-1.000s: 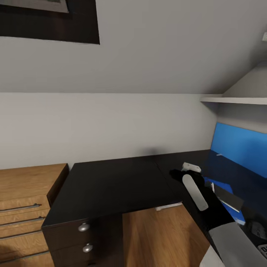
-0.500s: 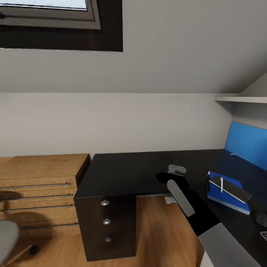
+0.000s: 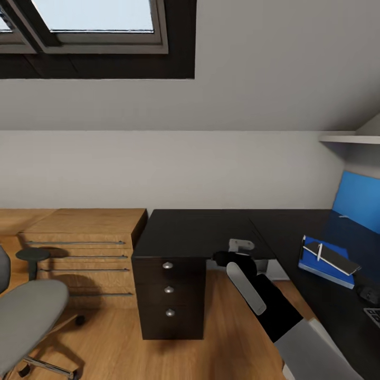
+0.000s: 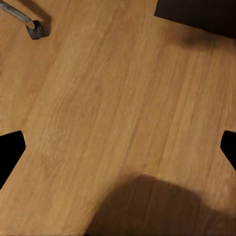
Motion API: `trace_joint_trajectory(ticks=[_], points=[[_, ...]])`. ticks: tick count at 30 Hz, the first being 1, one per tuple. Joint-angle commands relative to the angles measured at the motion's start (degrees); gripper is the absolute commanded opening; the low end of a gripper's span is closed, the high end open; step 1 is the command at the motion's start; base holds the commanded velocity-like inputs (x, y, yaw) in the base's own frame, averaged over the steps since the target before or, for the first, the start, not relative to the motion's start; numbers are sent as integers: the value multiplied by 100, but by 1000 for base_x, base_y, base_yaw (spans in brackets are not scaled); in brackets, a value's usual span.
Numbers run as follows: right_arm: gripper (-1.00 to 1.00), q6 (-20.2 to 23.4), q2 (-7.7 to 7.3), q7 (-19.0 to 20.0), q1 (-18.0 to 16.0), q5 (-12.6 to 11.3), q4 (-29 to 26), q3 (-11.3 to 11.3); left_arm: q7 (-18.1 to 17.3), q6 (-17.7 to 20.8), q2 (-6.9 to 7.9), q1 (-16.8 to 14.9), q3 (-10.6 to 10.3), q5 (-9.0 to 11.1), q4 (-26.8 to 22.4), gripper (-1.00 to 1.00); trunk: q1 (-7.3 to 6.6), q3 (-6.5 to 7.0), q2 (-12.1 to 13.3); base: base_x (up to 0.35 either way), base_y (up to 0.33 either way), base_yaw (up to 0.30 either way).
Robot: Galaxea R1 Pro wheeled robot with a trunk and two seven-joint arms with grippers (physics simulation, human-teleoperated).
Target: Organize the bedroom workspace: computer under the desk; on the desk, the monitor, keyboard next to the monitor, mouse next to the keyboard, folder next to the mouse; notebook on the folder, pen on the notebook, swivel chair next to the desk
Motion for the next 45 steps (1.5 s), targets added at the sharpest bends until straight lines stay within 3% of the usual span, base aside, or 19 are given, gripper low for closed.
trace_joint_trajectory(ticks=[1, 7, 8, 11, 12, 15, 18, 19, 24, 25, 28, 29, 34, 39, 44, 45], points=[[100, 13, -4, -49, -7, -44, -6, 18, 1, -24, -1, -3, 6, 60, 1, 100, -4, -7, -4, -326, 0, 22], [100, 7, -12, -30, -7, -40, -12, 30, -8, -53, 7, -3, 6, 53, -21, 100, -26, -2, 36, -60, 0, 3], [100, -253, -6, -48, 383, -31, -30, 152, -21, -22, 10, -3, -11, 27, 2, 100, -48, 16, 76, 0, 0, 0], [100, -495, -6, -47, 533, -28, -41, 309, -22, -17, 13, -3, -11, 30, 3, 100, -114, 70, 197, 0, 0, 0], [100, -1438, -34, -57, 976, -19, 103, 1134, -22, -6, 10, -3, -12, 33, 5, 100, -136, 88, 237, 0, 0, 0], [100, -2039, -46, -62, 1215, 41, 415, 1598, -22, -5, 8, -3, -11, 38, 7, 100, -202, 141, 357, 0, 0, 0], [100, -2548, -47, -63, 1317, 90, 774, 1885, -24, -4, 8, -3, -11, 40, 7, 100, -268, 195, 478, 0, 0, 0], [100, -2903, -45, -59, 1356, 110, 1072, 2059, -27, -4, 8, -3, -11, 41, 10, 100, -289, 213, 518, 0, 0, 0], [100, -3766, -21, -28, 1403, 130, 2013, 2501, -45, -6, 8, -3, -11, 42, 63, 100, -399, 303, 718, 0, 0, 0], [100, -4118, -10, -16, 1411, 132, 2442, 2655, -50, -8, 8, -3, -11, 43, 104, 100, -421, 321, 758, 0, 0, 0], [100, -4669, 37, 47, 1419, 134, 3110, 2825, -57, -14, 4, -3, -11, 43, 151, 100, -487, 375, 879, 0, 0, 0], [100, -5042, 110, 134, 1421, 130, 3564, 2887, -60, -18, -1, -3, -11, 44, 170, 100, -509, 393, 919, 0, 0, 0], [100, -6050, 416, 533, 1425, 115, 4893, 2941, -65, -27, -10, -3, -11, 49, 194, 100, -619, 482, 1119, 0, 0, 0], [100, -6522, 604, 920, 1426, 90, 5722, 2925, -66, -39, -8, -3, -11, 51, 201, 100, -729, 572, 1320, 0, 0, 0], [100, -6652, 642, 1255, 1426, 36, 5948, 2925, -65, -56, -12, -3, -11, 58, 201, 100, -839, 662, 1520, 0, 0, 0], [100, -6732, 679, 1609, 1426, 19, 6023, 2956, -66, -67, -15, -3, -11, 60, 198, 100, -861, 680, 1560, 0, 0, 0]])
